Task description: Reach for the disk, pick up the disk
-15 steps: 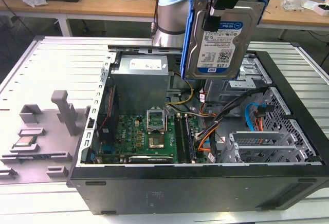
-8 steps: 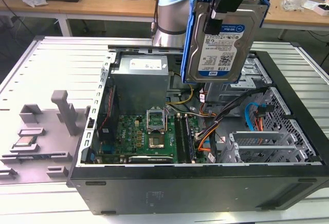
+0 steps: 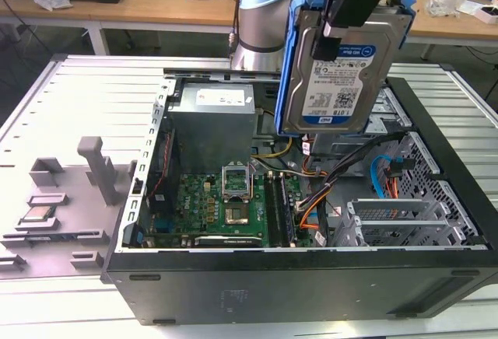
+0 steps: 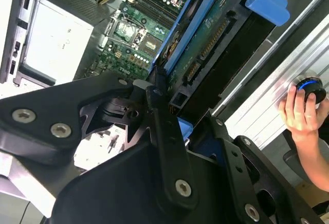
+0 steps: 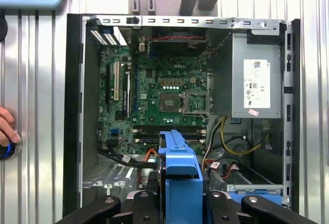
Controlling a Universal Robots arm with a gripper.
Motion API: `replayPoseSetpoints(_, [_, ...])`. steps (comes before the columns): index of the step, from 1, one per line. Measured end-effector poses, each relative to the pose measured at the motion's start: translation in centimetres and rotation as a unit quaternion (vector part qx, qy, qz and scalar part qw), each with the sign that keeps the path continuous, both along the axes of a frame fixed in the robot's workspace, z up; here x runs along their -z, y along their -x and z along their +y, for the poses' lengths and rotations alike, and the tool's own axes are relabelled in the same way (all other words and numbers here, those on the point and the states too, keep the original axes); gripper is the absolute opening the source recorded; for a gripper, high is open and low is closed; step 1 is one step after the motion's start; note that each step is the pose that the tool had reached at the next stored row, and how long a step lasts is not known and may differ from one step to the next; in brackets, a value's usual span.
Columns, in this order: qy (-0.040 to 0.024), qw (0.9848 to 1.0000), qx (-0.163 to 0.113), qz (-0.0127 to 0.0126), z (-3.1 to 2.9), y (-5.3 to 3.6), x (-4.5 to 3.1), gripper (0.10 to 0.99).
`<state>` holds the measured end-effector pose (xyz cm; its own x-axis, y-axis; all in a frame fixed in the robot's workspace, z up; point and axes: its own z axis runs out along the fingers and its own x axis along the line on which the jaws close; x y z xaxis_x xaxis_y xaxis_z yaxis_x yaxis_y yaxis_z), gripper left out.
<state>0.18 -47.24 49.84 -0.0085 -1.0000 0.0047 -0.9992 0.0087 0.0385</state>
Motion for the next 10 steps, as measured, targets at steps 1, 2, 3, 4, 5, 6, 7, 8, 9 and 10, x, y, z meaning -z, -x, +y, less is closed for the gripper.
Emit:
replayPoseSetpoints(1, [0.0000,1.0000,0.000,0.0000,-0.24,0.00,0.00,0.365])
replayPoseSetpoints(2, [0.0000,1.0000,0.000,0.0000,-0.47,0.00,0.00,0.365])
replayPoseSetpoints(3, [0.0000,1.0000,0.000,0.0000,-0.73,0.00,0.00,0.365])
replayPoseSetpoints(4, [0.0000,1.0000,0.000,0.0000,-0.93,0.00,0.01,0.365])
replayPoseSetpoints(5, [0.0000,1.0000,0.000,0.0000,-1.04,0.00,0.01,0.365])
replayPoseSetpoints(6, [0.0000,1.0000,0.000,0.0000,-1.28,0.00,0.01,0.365])
replayPoseSetpoints(7, [0.0000,1.0000,0.000,0.0000,-1.44,0.00,0.01,0.365])
replayPoseSetpoints(8, [0.0000,1.0000,0.000,0.0000,-1.58,0.00,0.02,0.365])
replayPoseSetpoints(9, [0.0000,1.0000,0.000,0.0000,-1.70,0.00,0.02,0.365])
replayPoseSetpoints(10, [0.0000,1.0000,0.000,0.0000,-1.82,0.00,0.02,0.365])
